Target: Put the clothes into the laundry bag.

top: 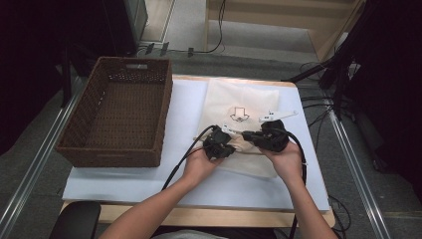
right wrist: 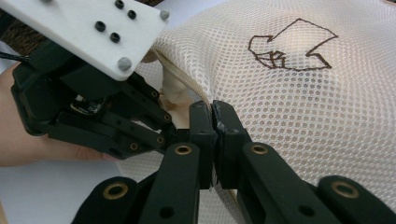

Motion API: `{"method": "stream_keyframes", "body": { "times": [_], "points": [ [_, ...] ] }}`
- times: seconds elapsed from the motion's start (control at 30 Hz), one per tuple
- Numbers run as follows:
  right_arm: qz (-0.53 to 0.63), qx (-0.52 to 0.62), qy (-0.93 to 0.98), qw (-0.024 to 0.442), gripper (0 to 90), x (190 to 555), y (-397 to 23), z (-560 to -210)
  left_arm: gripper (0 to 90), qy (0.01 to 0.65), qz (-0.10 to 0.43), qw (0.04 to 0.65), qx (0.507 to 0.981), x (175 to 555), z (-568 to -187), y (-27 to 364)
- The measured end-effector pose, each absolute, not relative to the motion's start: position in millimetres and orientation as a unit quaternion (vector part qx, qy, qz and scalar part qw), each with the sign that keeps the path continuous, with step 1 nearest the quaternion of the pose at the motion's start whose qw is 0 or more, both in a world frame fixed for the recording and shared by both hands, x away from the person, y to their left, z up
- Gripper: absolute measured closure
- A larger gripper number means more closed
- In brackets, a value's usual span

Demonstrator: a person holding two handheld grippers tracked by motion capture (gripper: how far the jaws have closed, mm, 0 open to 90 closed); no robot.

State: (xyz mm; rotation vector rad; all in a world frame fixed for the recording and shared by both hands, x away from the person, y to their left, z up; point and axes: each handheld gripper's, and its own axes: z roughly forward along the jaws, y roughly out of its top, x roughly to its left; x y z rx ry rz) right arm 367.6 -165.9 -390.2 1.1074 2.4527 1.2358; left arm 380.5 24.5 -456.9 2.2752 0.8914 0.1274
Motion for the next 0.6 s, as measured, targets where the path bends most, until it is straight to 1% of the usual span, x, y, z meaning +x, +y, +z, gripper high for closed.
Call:
{"method": "stream_keyframes", "body": {
  "times": [0.23, 0.37, 0.6],
  "points": [
    [0.416, 0.372, 0.825, 0.090, 89.1, 367.7, -165.9, -390.2, 89.4, 0.358, 0.045, 0.336, 0.870, 386.4, -452.2, 18.0],
    [0.416, 0.371, 0.825, 0.091, 89.1, 367.8, -165.9, -390.4, 89.2, 0.362, 0.043, 0.345, 0.865, 391.6, -445.0, 16.4],
    [0.415, 0.375, 0.824, 0.090, 89.1, 369.6, -167.4, -392.0, 89.2, 0.371, 0.048, 0.339, 0.863, 400.4, -446.2, 11.6]
  ]
}}
